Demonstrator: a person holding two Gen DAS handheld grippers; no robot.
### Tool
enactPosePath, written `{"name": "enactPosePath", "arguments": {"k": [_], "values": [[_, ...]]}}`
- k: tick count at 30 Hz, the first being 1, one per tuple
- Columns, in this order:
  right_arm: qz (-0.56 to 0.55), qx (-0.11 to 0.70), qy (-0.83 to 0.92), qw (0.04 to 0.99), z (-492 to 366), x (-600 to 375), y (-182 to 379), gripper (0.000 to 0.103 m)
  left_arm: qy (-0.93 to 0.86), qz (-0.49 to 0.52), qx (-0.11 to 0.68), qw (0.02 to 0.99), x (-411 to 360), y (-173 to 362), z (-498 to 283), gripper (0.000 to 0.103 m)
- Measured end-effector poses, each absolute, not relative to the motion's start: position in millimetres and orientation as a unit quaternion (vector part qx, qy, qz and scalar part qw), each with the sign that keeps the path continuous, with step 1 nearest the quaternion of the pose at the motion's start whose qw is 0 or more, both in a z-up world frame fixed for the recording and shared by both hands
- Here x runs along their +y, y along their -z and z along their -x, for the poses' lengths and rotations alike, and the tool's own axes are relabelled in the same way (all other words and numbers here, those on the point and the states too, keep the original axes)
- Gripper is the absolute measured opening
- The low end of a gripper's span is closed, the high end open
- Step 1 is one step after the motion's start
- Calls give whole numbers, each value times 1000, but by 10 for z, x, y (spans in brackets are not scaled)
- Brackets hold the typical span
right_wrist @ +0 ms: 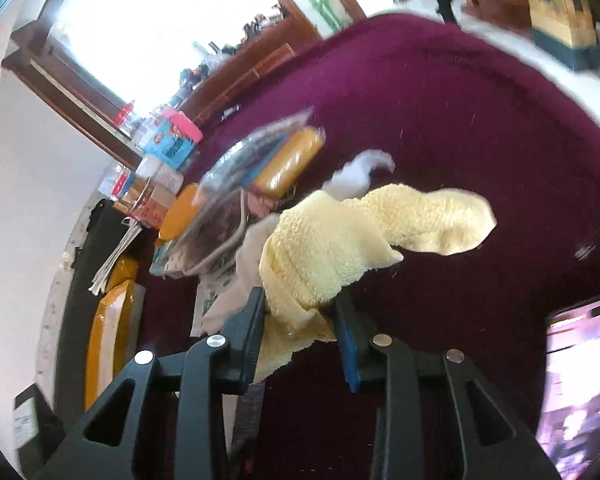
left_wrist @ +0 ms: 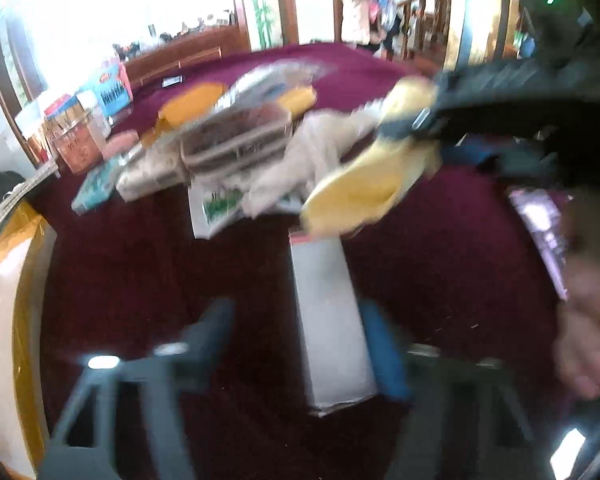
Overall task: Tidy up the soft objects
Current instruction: 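Grasp the yellow towel with the right tool while the left tool grasps the white-and-red box, then carry both items to the orange tray and release them there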
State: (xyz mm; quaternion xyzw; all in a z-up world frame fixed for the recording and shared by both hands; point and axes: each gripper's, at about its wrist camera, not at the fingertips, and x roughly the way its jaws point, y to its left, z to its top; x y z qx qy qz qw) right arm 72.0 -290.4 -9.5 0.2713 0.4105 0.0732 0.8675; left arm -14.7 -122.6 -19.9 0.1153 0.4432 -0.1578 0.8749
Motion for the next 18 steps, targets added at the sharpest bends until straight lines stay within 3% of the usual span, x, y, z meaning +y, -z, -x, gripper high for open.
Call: {"name": "enactPosePath", "arguments": {"k": [1, 2, 10, 18], "values": [[-268, 402, -71, 873, -694, -2908, 46, 32, 155, -115, 456, 869, -1216, 257, 111, 38], [-266, 390, -69, 879, -642, -2921, -30, 32, 161, -101, 462, 866, -1172, 289, 83, 28], [-204, 360, -96, 905, -401, -2656, -373, 32, 160, 8, 436, 886, -474, -15, 324, 28], [-131, 386, -241, 881, -304, -1481, -413, 32, 65, 109, 405, 906, 751, -558, 549, 28]]}}
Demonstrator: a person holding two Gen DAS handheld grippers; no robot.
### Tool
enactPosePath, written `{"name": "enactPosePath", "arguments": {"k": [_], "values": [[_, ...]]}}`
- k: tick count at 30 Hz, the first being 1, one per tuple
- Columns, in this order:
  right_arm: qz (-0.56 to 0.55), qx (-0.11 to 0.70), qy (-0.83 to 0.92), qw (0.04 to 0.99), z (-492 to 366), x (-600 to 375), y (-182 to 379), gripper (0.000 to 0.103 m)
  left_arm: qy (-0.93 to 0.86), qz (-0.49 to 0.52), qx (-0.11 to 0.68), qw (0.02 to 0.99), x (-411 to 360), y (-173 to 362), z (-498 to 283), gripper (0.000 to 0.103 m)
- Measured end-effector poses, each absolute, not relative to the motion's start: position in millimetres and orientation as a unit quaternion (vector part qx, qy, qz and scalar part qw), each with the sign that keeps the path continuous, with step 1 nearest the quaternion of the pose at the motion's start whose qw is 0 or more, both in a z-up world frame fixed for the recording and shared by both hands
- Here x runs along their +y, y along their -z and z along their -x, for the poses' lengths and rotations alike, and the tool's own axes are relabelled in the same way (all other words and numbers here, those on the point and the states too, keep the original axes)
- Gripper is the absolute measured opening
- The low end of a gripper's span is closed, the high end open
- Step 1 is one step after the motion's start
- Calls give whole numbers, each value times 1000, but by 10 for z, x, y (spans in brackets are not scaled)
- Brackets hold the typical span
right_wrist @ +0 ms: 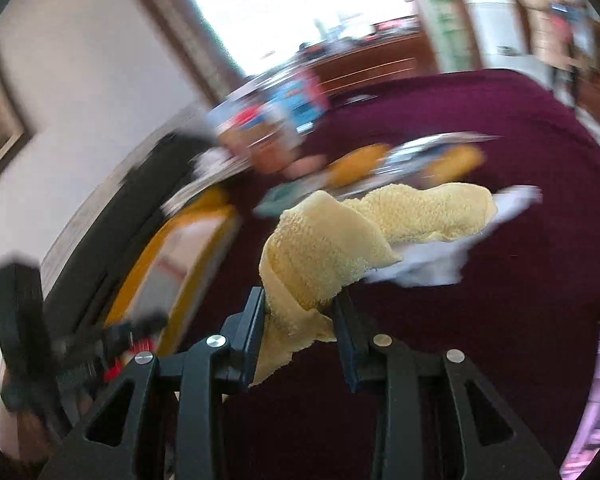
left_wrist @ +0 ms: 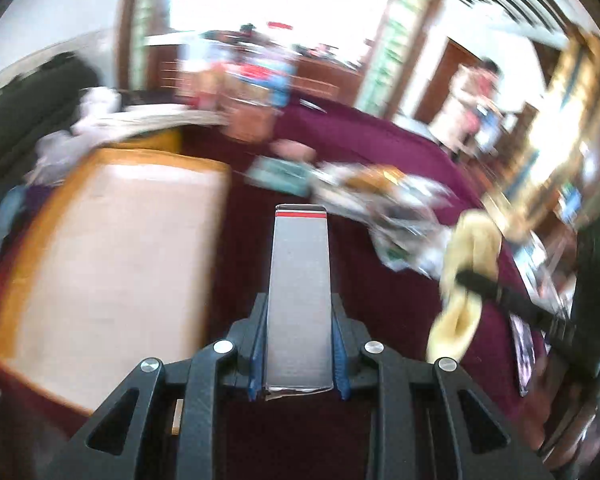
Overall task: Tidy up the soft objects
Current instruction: 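Carry both items to the orange tray and release them there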
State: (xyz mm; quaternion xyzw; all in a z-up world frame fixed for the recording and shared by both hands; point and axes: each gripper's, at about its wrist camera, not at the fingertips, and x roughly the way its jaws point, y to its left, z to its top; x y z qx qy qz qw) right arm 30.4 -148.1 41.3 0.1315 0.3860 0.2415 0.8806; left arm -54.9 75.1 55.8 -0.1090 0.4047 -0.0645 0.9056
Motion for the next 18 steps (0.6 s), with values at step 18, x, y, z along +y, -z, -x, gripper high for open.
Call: {"name": "enactPosePath", "arguments": {"k": [18], "values": [[77, 472, -369, 797, -725, 1298, 132, 33, -110, 144, 458, 870, 2378, -39, 218, 28]]}}
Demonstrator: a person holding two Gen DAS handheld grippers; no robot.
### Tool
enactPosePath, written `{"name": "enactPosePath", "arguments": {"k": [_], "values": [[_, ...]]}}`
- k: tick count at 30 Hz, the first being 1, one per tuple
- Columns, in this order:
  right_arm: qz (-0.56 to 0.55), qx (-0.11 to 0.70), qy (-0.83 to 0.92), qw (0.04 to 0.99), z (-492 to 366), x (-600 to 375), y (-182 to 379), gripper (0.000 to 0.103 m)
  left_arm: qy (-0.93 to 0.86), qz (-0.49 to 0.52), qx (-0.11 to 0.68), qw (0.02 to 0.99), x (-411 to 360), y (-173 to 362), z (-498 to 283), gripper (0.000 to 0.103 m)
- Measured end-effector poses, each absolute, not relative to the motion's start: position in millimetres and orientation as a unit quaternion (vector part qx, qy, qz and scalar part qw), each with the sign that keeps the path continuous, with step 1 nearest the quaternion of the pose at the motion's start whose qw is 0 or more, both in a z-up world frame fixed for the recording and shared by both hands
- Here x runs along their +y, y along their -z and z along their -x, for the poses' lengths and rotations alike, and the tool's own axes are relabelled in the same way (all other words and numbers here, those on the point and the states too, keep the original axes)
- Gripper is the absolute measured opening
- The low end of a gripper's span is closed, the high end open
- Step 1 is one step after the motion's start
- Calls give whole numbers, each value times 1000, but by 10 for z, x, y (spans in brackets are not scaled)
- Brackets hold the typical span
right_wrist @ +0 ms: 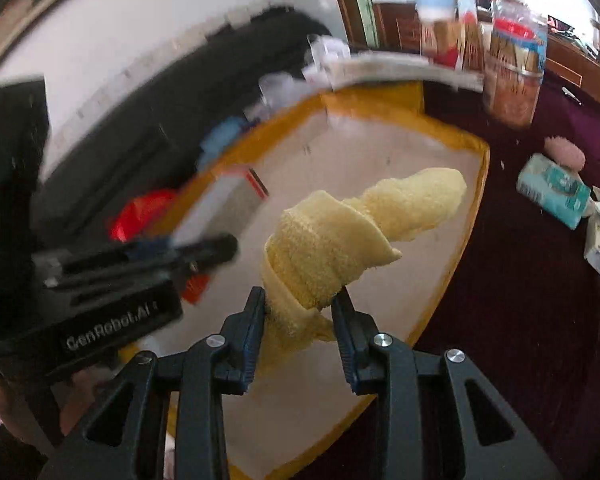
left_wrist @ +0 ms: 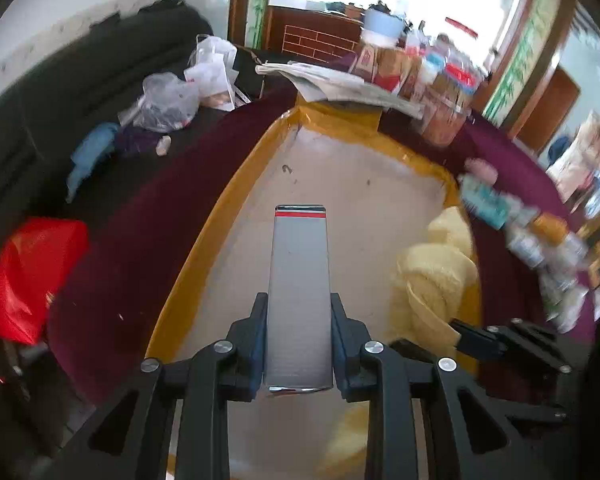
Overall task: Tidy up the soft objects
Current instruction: 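Carry both items to the orange tray and release them there, then grasp the white cloth with the right tool while the left tool grasps the orange packet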
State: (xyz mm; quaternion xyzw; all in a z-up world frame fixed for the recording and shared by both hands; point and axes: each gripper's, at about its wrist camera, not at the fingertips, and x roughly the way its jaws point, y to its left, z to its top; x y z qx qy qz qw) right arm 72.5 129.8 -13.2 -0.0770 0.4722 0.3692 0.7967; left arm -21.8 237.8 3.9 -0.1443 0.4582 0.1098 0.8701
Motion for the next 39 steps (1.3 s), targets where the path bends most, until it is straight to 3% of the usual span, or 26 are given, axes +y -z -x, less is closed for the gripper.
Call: {"name": "enactPosePath", "arguments": {"k": [10, 17, 19, 21, 23, 26, 28, 30, 32, 39], "values": [[138, 488, -345, 790, -674, 989, 172, 34, -77, 119, 492, 859, 2069, 106, 260, 29], [127, 471, -351, 799, -536, 1042, 194, 44, -76, 117, 492, 860, 2092, 100, 267, 30], [103, 467, -358, 802, -512, 971, 162, 48, -71, 117, 492, 860, 2071, 105, 270, 40], [69, 458, -369, 806, -439, 827, 91, 62, -56, 126, 485, 864, 2048, 73, 290, 61], [41, 447, -376, 811, -363, 684, 17, 70, -53, 129, 471, 871, 2013, 9, 322, 73], [7, 425, -387, 818, -242, 420, -104, 83, -72, 94, 425, 897, 1869, -202, 424, 74], [-21, 404, -381, 831, -181, 166, -190, 83, -72, 69, 384, 918, 1702, -375, 518, 80], [-58, 386, -346, 853, -176, -178, -245, 85, -74, 67, 350, 931, 1564, -491, 565, 93], [-91, 378, -304, 870, -216, -511, -277, 85, -69, 57, 305, 948, 1306, -620, 604, 98], [-143, 395, -171, 891, -565, -1527, -386, 85, 66, 29, 335, 939, 433, -704, 282, 97]]}}
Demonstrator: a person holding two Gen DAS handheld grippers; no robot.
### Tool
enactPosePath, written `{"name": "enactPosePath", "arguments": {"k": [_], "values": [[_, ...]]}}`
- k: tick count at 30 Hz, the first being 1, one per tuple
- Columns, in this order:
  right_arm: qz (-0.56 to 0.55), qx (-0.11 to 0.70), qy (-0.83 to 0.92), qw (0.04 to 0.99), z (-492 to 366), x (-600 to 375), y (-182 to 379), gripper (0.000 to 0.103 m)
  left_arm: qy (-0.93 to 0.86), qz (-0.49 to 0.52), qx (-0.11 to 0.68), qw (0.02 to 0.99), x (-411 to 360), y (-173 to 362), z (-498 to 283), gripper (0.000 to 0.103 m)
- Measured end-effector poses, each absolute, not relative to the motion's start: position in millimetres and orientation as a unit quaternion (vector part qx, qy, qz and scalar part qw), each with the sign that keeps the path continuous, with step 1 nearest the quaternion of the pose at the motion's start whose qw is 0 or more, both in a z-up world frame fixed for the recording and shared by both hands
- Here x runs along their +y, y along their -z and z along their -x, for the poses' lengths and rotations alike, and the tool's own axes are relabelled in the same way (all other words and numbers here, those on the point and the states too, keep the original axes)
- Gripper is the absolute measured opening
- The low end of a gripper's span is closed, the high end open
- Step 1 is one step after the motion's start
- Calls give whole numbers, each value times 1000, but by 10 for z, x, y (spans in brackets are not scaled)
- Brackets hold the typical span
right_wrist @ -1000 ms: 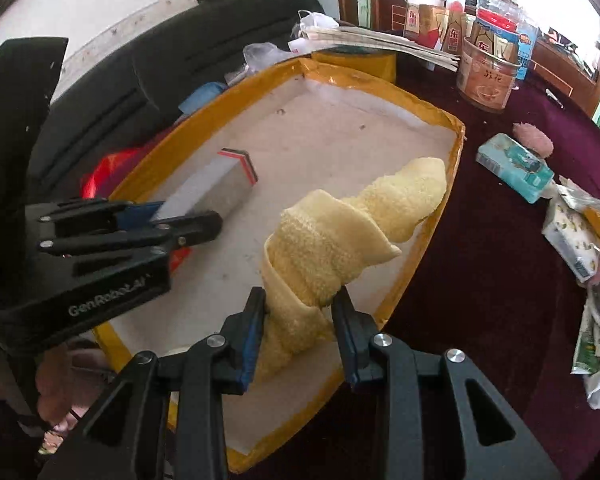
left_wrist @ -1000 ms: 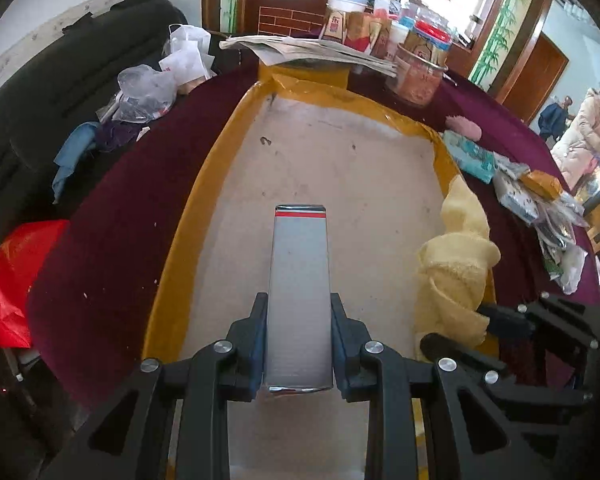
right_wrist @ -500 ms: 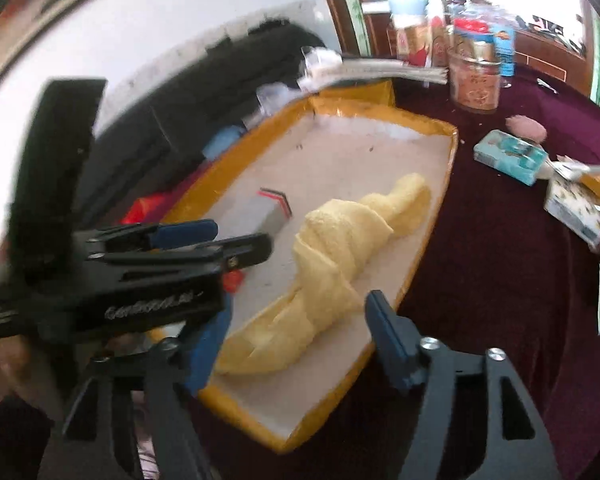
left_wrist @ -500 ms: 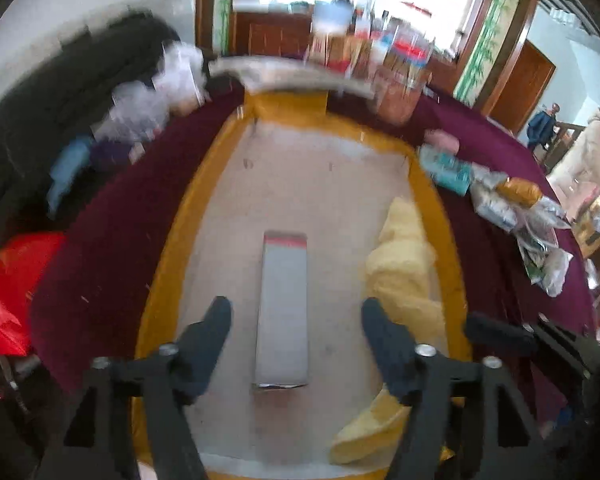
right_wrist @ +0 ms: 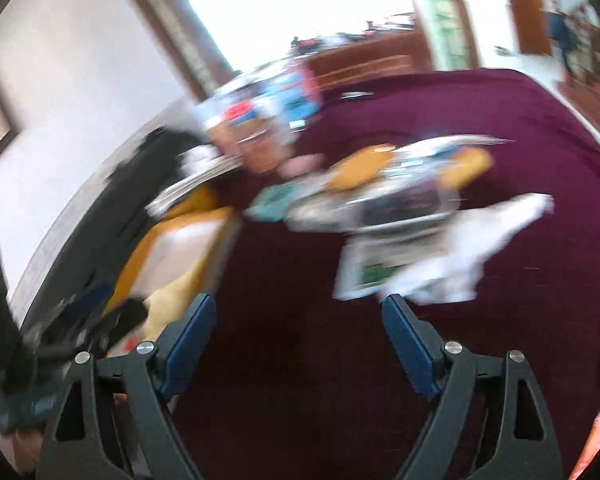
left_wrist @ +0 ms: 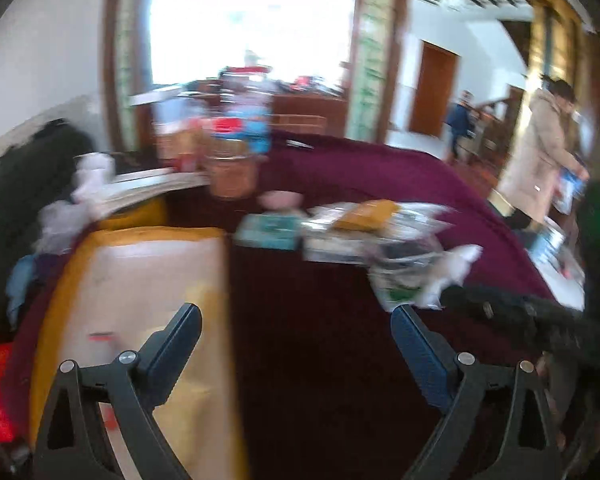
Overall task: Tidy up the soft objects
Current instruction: 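Grasp the white cloth with the right tool while the left tool grasps the orange packet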
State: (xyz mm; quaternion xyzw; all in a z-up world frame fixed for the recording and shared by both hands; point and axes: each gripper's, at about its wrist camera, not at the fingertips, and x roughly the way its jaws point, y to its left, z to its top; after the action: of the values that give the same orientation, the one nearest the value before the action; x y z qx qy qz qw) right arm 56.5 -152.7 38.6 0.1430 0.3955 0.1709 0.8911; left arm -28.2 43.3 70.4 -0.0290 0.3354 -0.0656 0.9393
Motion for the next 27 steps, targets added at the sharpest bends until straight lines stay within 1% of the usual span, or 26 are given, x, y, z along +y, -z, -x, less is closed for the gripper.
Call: {"name": "enactPosePath", "arguments": {"k": [2, 6, 7, 9, 12, 16, 17, 18, 19, 20, 22, 24, 27], "values": [[-164, 399, -127, 893, -661, -1773, -380, 85, 84, 18, 340, 937, 276, -687, 189, 97], [-224, 414, -68, 880, -898, -2245, -158, 84, 98, 4, 362, 927, 45, -624, -22, 97], [-236, 415, -63, 876, -936, -2313, -122, 82, 96, 5, 367, 925, 19, -611, -75, 97], [-264, 427, -43, 864, -1091, -2494, 4, 73, 95, 9, 376, 922, -17, -590, -174, 97], [-316, 450, -19, 835, -1354, -2678, 183, 64, 96, 10, 379, 920, -102, -602, -251, 97], [-318, 467, -11, 825, -1555, -2682, 345, 62, 100, -3, 373, 922, -224, -644, -398, 97], [-323, 468, -14, 823, -1566, -2670, 382, 60, 100, -6, 374, 922, -252, -649, -448, 97], [-307, 458, -8, 834, -1565, -2648, 359, 56, 102, -7, 375, 921, -272, -653, -496, 97], [-293, 456, -10, 840, -1574, -2613, 357, 55, 105, -8, 376, 921, -300, -661, -550, 97], [-287, 451, -8, 845, -1553, -2594, 345, 51, 106, -10, 379, 919, -330, -668, -610, 97], [-296, 448, -24, 843, -1534, -2614, 354, 45, 109, -4, 390, 914, -365, -681, -715, 97], [-314, 446, -38, 838, -1533, -2675, 394, 41, 115, 6, 394, 912, -379, -719, -838, 97], [-326, 432, -47, 840, -1494, -2739, 366, 40, 118, 13, 406, 906, -430, -768, -1139, 97]]}}
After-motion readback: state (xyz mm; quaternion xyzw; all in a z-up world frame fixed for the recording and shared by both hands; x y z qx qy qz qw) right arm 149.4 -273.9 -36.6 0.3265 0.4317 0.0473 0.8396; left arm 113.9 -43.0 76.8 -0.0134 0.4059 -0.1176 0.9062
